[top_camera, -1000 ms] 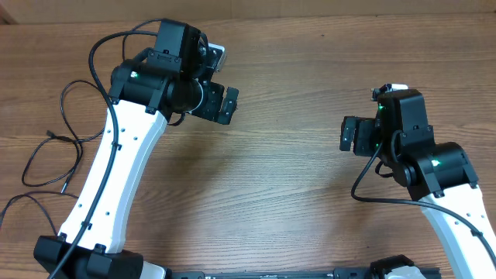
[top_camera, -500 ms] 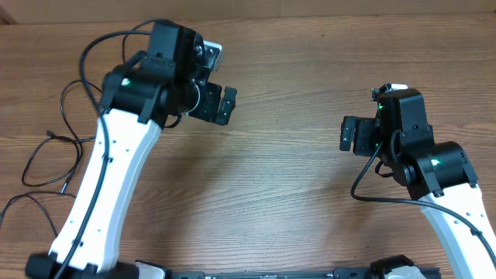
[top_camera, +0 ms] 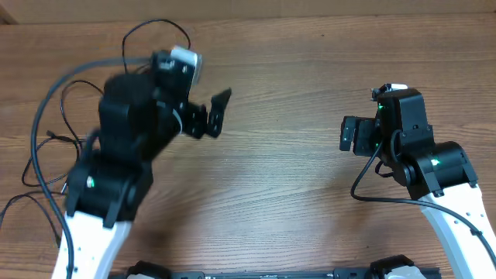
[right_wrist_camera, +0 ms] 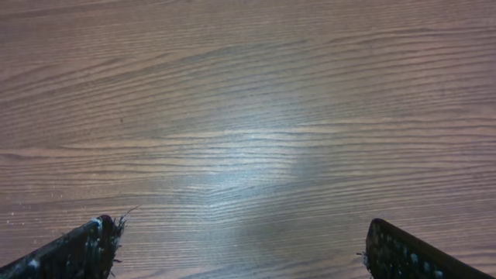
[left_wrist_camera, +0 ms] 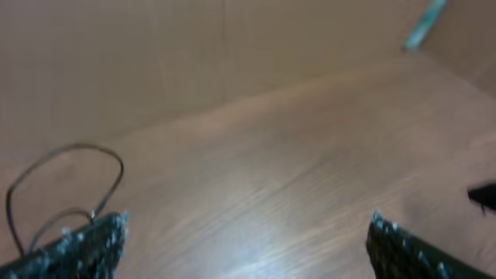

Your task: Untangle cables

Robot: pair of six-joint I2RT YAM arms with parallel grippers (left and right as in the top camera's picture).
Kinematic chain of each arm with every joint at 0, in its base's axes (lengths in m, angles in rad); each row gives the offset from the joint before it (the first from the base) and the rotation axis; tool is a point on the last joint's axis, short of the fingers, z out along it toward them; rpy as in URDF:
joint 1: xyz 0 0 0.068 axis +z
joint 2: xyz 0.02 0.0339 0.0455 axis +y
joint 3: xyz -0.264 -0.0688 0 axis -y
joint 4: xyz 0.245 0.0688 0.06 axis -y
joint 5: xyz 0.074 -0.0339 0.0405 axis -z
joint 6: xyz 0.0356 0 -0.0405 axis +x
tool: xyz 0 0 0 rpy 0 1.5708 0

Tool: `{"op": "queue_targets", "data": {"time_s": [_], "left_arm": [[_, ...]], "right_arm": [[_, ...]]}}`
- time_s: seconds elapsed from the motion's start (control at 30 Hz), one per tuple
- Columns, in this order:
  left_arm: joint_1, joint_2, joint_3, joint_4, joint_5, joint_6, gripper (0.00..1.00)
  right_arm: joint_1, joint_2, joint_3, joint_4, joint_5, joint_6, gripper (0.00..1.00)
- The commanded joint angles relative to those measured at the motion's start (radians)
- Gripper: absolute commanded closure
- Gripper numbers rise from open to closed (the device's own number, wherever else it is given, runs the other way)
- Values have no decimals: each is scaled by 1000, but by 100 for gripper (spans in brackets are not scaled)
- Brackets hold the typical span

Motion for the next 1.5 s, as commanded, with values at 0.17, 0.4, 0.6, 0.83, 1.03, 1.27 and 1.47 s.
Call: {"op": "queue_targets", "data": {"time_s": [0.17, 0.4, 0.6, 0.83, 1.03, 1.27, 1.47], "left_arm": [[-2, -356, -494, 483, 12, -7, 0], [6, -658, -854, 762, 11, -7, 0], [19, -866, -1063, 833, 3, -7, 0], [58, -1062, -1237, 833, 4, -8, 0], [60, -1095, -1271, 774, 3, -7, 0], [60, -1095, -1271, 517, 4, -8, 0], [60, -1095, -1271, 518, 3, -7, 0]], "right_arm": [[-3, 2, 24, 3, 13, -5, 0], [-3, 2, 24, 3, 13, -5, 0], [-3, 2, 24, 3, 13, -5, 0], [-3, 2, 24, 3, 13, -5, 0], [-3, 2, 24, 3, 13, -5, 0], [-3, 2, 24, 3, 13, -5, 0], [-3, 2, 24, 3, 13, -5, 0]]}}
